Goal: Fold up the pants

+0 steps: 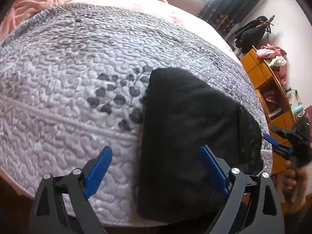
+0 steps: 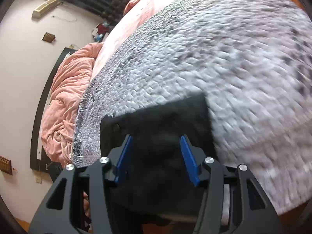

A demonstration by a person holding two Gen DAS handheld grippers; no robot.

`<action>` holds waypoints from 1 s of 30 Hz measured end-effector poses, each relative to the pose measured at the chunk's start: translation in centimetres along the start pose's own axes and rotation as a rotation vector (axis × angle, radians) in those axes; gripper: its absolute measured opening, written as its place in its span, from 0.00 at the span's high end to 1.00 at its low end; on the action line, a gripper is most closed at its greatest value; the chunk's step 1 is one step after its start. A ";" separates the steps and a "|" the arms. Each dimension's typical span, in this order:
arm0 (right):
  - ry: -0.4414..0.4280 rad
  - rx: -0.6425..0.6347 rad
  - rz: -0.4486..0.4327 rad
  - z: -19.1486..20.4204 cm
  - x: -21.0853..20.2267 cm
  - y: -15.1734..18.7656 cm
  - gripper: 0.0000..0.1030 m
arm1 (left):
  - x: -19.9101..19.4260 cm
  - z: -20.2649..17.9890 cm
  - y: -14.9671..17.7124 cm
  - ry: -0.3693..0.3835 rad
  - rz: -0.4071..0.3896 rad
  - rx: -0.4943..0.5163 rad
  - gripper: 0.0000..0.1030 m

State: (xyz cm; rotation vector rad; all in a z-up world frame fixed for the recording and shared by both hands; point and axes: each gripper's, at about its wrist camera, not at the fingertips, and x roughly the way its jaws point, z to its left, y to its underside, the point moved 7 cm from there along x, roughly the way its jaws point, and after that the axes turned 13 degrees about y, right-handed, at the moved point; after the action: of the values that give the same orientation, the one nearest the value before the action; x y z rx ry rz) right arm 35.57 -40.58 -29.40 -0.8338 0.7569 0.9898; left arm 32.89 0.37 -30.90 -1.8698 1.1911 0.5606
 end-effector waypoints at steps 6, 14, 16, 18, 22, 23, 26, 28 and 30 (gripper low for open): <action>0.076 0.026 0.120 -2.4 6.4 -2.5 0.53 | 1.4 0.7 -3.1 0.021 0.043 -0.038 0.09; -0.003 0.002 0.059 -3.6 0.3 0.2 0.11 | 3.4 1.3 -5.3 0.238 0.127 -0.115 0.04; 0.007 -0.001 0.082 -5.0 0.6 1.6 0.10 | 4.0 1.0 -5.2 0.290 0.161 -0.091 0.04; 0.017 0.018 0.129 -6.9 1.3 2.6 0.10 | 4.6 1.2 -4.8 0.340 0.203 -0.080 0.04; -0.191 0.146 0.259 -8.7 3.2 4.2 0.08 | 5.7 2.3 -3.6 0.461 0.294 -0.121 0.04; -0.218 0.156 0.272 -8.8 3.5 4.4 0.08 | 5.8 2.5 -3.4 0.475 0.297 -0.131 0.04; -0.239 0.157 0.279 -8.6 4.1 4.3 0.07 | 5.8 3.4 -3.4 0.544 0.290 -0.186 0.04; -0.251 0.161 0.285 -8.2 4.6 4.3 0.05 | 6.0 3.7 -3.5 0.576 0.280 -0.214 0.04; -0.276 0.162 0.292 -7.3 5.1 4.5 0.04 | 6.3 3.9 -3.4 0.591 0.280 -0.227 0.04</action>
State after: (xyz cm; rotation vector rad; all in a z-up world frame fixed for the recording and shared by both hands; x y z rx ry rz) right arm 32.08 -43.50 -38.28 -0.4407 0.7201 1.2558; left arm 38.98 1.06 -36.23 -2.1554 1.8591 0.3014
